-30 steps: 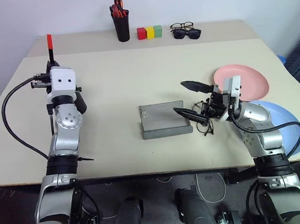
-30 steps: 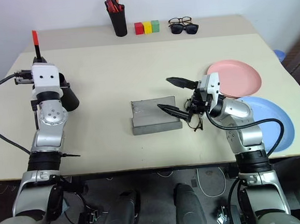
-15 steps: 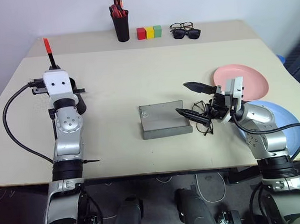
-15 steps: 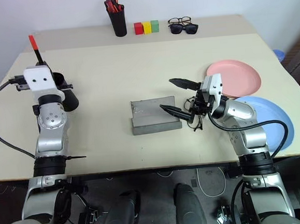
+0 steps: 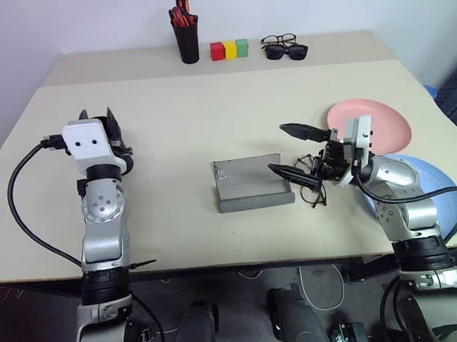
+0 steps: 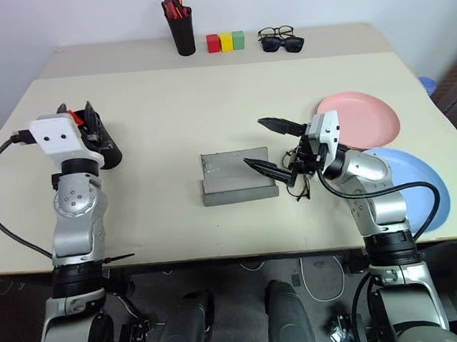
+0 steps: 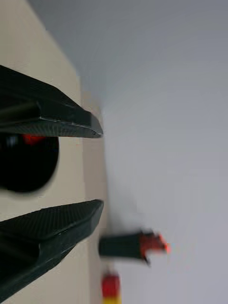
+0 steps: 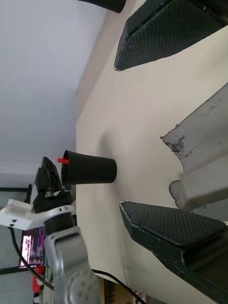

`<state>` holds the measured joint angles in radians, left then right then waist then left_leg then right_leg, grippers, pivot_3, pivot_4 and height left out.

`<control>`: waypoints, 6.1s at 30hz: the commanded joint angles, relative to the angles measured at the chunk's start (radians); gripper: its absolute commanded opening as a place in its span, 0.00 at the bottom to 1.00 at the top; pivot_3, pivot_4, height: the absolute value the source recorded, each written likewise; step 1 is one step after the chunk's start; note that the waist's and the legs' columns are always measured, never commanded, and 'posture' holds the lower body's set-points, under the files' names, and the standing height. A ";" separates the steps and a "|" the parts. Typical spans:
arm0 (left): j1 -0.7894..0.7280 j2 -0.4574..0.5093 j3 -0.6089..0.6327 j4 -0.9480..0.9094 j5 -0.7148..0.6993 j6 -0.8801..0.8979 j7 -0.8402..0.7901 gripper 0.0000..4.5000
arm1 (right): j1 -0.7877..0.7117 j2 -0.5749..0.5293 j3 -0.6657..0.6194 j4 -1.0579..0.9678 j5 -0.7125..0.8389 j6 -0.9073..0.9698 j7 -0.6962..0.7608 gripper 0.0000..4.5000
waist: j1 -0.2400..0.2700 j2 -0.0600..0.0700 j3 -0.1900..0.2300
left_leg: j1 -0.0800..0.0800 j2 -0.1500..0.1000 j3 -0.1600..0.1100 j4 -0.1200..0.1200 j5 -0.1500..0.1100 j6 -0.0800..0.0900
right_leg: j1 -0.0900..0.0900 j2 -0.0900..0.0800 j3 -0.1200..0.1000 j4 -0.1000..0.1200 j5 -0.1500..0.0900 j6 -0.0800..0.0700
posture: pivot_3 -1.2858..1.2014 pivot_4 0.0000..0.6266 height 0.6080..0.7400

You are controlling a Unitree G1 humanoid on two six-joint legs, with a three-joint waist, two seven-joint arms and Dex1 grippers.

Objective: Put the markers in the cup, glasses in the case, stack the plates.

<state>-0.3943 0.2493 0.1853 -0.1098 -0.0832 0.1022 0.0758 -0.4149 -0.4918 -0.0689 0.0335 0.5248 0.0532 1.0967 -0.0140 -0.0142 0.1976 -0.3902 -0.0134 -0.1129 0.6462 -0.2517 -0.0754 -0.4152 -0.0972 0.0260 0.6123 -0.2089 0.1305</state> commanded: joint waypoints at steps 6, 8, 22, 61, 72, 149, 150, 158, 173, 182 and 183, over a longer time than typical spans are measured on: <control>-0.122 0.233 -0.240 -0.246 -0.352 0.647 -0.531 0.49 | 0.244 -0.147 -0.130 -0.179 0.020 0.096 -0.040 1.00 | 0.004 0.000 0.000 | 0.000 0.000 -0.001 0.000 0.000 0.000 | 0.001 0.000 -0.001 0.000 -0.002 -0.001 | 0.52 0.24 1.00; -0.153 0.283 -0.296 -0.214 -0.359 0.678 -0.622 0.49 | 0.345 -0.188 -0.174 -0.234 0.031 0.119 -0.040 1.00 | -0.001 0.000 0.000 | 0.000 0.000 -0.001 0.000 -0.001 0.001 | 0.001 0.000 0.000 0.000 -0.004 -0.002 | 0.52 0.24 1.00; -0.450 0.373 -0.683 0.176 -0.218 0.567 -1.270 0.49 | 0.780 -0.214 -0.420 -0.420 0.020 0.139 -0.124 1.00 | 0.002 0.000 0.001 | -0.001 0.000 0.001 0.001 -0.001 0.002 | 0.000 0.000 0.000 -0.002 -0.007 -0.003 | 0.52 0.24 1.00; -0.334 0.384 -0.690 -0.045 -0.107 0.773 -1.295 0.02 | 0.457 -0.213 -0.206 -0.218 -0.055 0.197 -0.187 1.00 | 0.000 0.000 0.001 | -0.001 0.001 0.000 0.001 -0.002 0.003 | 0.000 0.000 0.000 -0.001 -0.008 -0.003 | 0.52 0.24 1.00; -0.360 0.370 -0.728 0.045 -0.073 0.690 -1.292 0.02 | 0.359 -0.232 -0.170 -0.195 -0.037 0.370 -0.188 1.00 | 0.000 0.000 0.001 | 0.000 0.001 0.000 0.001 -0.002 0.003 | 0.001 0.000 0.000 0.000 -0.008 -0.003 | 0.52 0.24 1.00; -0.337 0.359 -0.731 0.030 -0.008 0.570 -1.242 0.65 | 0.082 -0.290 -0.044 -0.014 -0.015 0.692 -0.107 1.00 | -0.005 0.001 0.002 | 0.000 0.001 0.001 0.002 -0.001 0.003 | 0.000 0.000 0.000 0.002 -0.006 -0.002 | 0.52 0.24 1.00; -0.340 0.351 -0.735 0.035 -0.002 0.570 -1.241 0.65 | 0.081 -0.288 -0.044 -0.014 -0.014 0.691 -0.108 1.00 | -0.004 0.001 0.002 | 0.000 0.001 0.001 0.002 -0.001 0.003 | 0.000 0.000 0.000 0.002 -0.005 -0.002 | 0.52 0.24 1.00; -0.377 0.252 -0.760 0.065 0.015 0.590 -1.227 0.65 | 0.074 -0.285 -0.040 -0.004 -0.019 0.682 -0.107 1.00 | -0.002 0.001 0.002 | 0.000 0.000 0.001 0.002 -0.001 0.003 | 0.000 0.000 0.000 0.001 -0.005 -0.001 | 0.52 0.24 1.00; -0.332 0.300 -0.563 -0.089 -0.063 0.540 -1.198 0.65 | 0.025 -0.263 0.005 0.061 -0.040 0.656 -0.080 1.00 | -0.008 0.001 0.002 | 0.000 0.001 0.000 0.001 -0.001 0.003 | 0.000 0.000 0.000 0.002 -0.004 0.000 | 0.52 0.24 1.00; -0.145 0.465 -0.413 -0.274 -0.136 0.622 -1.149 0.65 | -0.035 -0.256 0.055 0.145 -0.063 0.634 -0.024 1.00 | -0.006 0.001 0.002 | 0.000 0.001 0.000 0.002 -0.001 0.003 | 0.000 0.000 0.000 0.002 -0.005 -0.002 | 0.52 0.24 1.00; -0.124 0.473 -0.398 -0.282 -0.137 0.634 -1.130 0.66 | -0.045 -0.251 0.062 0.156 -0.068 0.630 -0.021 0.88 | -0.006 0.001 0.002 | 0.000 0.001 0.000 0.002 -0.001 0.003 | 0.000 0.000 0.000 0.002 -0.005 -0.003 | 0.52 0.24 1.00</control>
<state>-0.5239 0.7108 -0.2646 -0.3476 -0.2083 0.7185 -1.0826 -0.4374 -0.7488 -0.0054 0.1865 0.4598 0.7058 1.0619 -0.0195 -0.0130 0.1994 -0.3901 -0.0129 -0.1126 0.6479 -0.2531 -0.0727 -0.4148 -0.0972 0.0259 0.6141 -0.2144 0.1278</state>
